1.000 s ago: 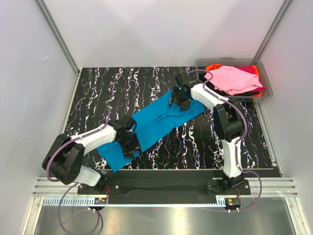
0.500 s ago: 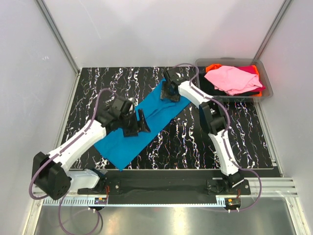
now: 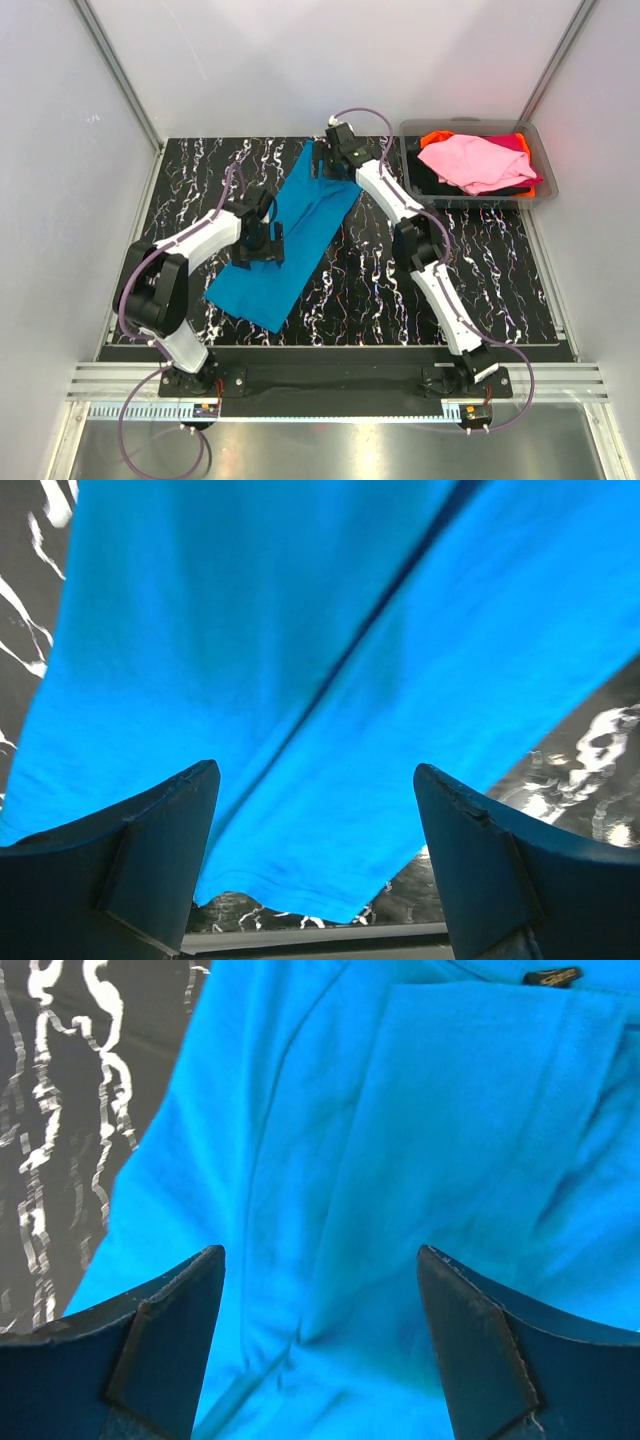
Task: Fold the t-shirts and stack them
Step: Fold the tshirt
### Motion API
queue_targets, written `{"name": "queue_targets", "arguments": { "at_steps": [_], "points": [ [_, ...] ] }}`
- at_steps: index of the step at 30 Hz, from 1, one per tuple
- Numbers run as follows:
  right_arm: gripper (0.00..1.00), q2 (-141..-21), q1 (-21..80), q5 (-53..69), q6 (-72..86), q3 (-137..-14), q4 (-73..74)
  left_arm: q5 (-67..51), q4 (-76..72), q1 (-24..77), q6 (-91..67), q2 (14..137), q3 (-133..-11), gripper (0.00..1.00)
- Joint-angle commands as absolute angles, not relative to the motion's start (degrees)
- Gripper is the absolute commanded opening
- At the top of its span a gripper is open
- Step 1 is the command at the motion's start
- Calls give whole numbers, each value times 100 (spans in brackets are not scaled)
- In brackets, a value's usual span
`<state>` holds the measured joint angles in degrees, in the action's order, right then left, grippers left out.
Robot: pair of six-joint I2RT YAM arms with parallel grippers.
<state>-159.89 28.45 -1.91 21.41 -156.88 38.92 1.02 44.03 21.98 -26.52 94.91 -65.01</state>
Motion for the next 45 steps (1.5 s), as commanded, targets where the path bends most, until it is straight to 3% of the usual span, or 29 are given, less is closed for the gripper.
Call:
{"name": "queue_targets", "arguments": {
  "at_steps": [1, 16, 26, 30, 38, 45],
  "points": [
    [86, -14697, 2865, -149, 1986, -15365, 3638, 151, 4377, 2232, -2575, 9553, -6223, 85],
    [92, -13035, 2874, -501, 1784, -13625, 4342, -2108, 2938, 3234, -4358, 10028, -5634, 83],
    [92, -13376, 2874, -554, 1205, -13623, 4403, -2505, 1662, 4578, -5826, 9782, -5080, 83],
    [92, -13771, 2874, -448, 958, -13834, 4447, -2147, 1679, 4860, -5959, 9432, -4949, 81],
    [86, -14326, 2970, -264, 1169, -13931, 4553, -1047, 2583, 4615, -5784, 7280, -4711, 82],
    [86, -14808, 3111, -536, 1107, -14140, 4605, -1071, 3085, 3343, -5318, 6741, -4650, 82]
  ]
}}
